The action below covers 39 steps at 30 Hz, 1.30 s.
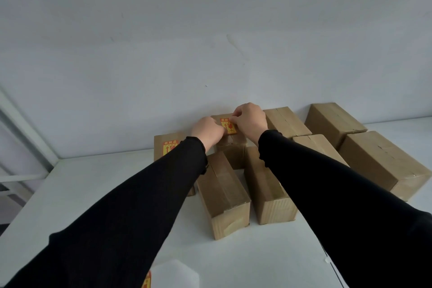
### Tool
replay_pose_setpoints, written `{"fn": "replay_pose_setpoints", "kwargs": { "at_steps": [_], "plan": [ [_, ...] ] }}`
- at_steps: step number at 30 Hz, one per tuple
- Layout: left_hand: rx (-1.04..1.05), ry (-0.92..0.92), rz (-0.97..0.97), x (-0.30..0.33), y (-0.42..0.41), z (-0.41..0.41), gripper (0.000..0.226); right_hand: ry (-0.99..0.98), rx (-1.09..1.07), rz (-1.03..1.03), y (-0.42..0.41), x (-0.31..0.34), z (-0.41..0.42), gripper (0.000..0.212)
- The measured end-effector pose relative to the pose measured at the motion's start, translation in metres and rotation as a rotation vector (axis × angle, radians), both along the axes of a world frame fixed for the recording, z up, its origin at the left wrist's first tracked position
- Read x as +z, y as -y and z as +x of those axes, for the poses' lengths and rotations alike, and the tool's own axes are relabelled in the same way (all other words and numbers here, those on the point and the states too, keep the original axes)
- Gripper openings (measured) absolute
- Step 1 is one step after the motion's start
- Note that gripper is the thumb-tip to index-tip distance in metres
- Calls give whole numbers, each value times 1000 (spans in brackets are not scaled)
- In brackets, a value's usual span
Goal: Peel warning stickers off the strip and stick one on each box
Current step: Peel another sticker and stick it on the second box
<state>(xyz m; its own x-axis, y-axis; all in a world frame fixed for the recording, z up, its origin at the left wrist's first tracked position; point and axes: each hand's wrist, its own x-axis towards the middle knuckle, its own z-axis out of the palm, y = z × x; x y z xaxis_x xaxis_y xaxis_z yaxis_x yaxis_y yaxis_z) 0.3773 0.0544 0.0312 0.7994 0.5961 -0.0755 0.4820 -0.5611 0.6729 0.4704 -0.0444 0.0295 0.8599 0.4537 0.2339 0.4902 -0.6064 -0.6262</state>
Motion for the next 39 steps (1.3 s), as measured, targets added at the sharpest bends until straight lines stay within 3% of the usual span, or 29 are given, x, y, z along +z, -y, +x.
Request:
{"fn": "replay_pose_setpoints", "kwargs": {
  "at_steps": [10,14,20,25,30,34,39],
  "plan": [
    [-52,-4,129,0,1,-1,14,39,-28,-34,-4,-3,-3,14],
    [-68,12,167,1,3,-4,12,32,-43,-18,-6,-4,0,3],
    [-66,45,168,0,5,-6,10,4,-98,-4,-8,-1,2,17],
    [-52,62,153,-1,3,-9,10,-78,-52,27,-4,1,3,11],
    [-46,69,154,0,4,-10,12,-200,184,-156,18,13,0,53],
    [-79,104,208,1,6,-12,27,-167,222,-154,26,14,-4,52],
    [-154,23,254,6,3,-9,44,-188,211,-86,26,9,-7,45]
  ]
}}
